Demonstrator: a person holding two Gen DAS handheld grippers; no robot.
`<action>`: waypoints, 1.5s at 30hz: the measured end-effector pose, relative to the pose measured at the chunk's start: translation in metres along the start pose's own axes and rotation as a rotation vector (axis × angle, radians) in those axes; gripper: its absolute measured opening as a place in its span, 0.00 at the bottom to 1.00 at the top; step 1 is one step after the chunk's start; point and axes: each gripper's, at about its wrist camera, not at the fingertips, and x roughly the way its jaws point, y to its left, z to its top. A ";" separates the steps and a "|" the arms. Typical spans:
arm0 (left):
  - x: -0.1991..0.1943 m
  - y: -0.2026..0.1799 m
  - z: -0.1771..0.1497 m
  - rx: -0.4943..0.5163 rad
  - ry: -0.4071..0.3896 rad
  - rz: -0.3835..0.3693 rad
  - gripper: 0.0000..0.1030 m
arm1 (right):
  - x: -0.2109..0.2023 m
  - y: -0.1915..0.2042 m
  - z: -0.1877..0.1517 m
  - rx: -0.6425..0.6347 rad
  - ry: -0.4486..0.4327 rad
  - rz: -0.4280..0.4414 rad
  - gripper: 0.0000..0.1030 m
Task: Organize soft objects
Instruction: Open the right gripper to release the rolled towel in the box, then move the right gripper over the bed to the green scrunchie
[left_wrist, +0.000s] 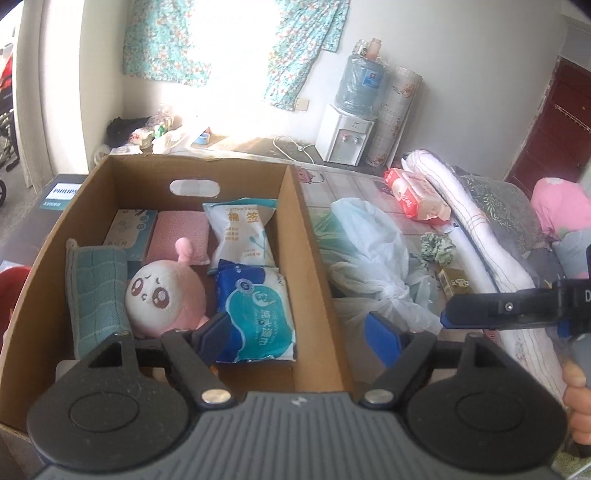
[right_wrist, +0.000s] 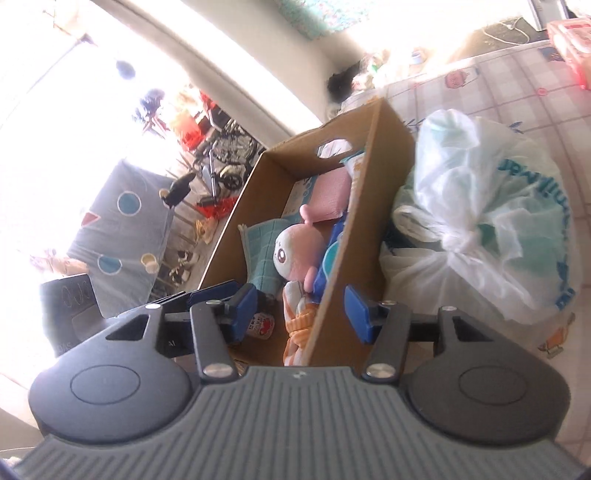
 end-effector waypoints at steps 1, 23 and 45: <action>0.001 -0.012 0.002 0.026 -0.010 -0.010 0.80 | -0.013 -0.009 -0.005 0.017 -0.025 -0.010 0.51; 0.103 -0.243 -0.024 0.380 0.033 -0.212 0.87 | -0.225 -0.179 -0.082 0.341 -0.327 -0.267 0.52; 0.180 -0.260 -0.001 0.342 0.080 -0.108 0.87 | -0.196 -0.219 0.041 0.291 -0.223 -0.211 0.52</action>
